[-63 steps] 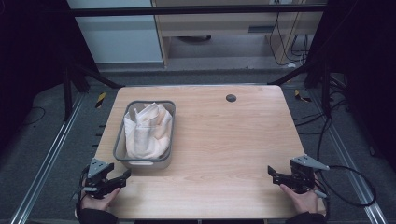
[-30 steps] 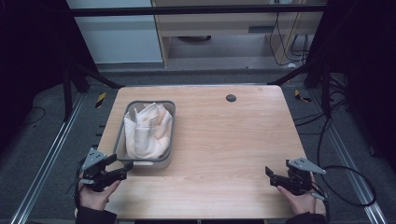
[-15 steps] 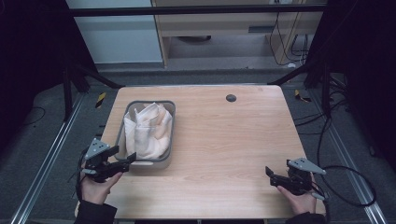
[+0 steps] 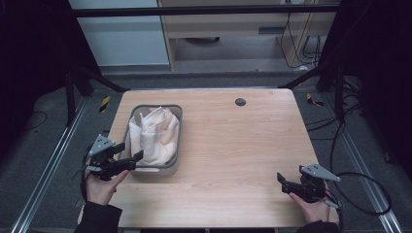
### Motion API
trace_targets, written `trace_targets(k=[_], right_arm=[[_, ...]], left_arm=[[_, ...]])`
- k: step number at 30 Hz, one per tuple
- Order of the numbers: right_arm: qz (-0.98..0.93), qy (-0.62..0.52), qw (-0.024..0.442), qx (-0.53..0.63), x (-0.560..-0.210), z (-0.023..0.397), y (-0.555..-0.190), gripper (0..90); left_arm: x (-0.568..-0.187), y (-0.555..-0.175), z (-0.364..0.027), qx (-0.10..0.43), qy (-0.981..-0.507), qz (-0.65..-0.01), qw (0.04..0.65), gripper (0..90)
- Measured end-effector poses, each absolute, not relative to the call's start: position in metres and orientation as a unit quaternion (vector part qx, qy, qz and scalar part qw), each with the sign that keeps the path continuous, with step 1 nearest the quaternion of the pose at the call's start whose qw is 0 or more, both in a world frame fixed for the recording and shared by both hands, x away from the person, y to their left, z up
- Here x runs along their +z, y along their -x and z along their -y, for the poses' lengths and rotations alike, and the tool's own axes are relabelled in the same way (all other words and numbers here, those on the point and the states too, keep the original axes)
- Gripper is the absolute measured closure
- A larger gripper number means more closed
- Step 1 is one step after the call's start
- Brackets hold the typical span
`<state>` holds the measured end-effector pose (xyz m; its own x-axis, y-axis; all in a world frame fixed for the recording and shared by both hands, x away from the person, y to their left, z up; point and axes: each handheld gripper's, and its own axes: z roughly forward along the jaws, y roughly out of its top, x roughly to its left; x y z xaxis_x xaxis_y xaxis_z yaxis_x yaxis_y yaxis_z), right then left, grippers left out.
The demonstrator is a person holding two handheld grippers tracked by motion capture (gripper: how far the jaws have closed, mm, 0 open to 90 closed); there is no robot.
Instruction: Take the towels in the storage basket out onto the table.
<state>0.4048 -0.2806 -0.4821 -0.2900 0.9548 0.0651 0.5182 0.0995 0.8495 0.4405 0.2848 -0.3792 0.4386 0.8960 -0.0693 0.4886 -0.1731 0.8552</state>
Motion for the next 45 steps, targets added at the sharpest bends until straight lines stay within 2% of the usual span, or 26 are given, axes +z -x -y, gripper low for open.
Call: trace_targets(k=[24, 45], right_arm=[[-0.697, -0.533, 0.265, 0.400, -0.483, 0.280, -0.405, 11.7], [-0.705, -0.530, 0.262, 0.392, -0.486, 0.279, -0.407, 11.7]], left_arm=[[-0.384, -0.482, -0.271, 0.224, -0.741, -0.490, 0.402, 21.0], [-0.401, -0.511, -0.259, 0.215, -0.760, -0.503, 0.351, 19.4]])
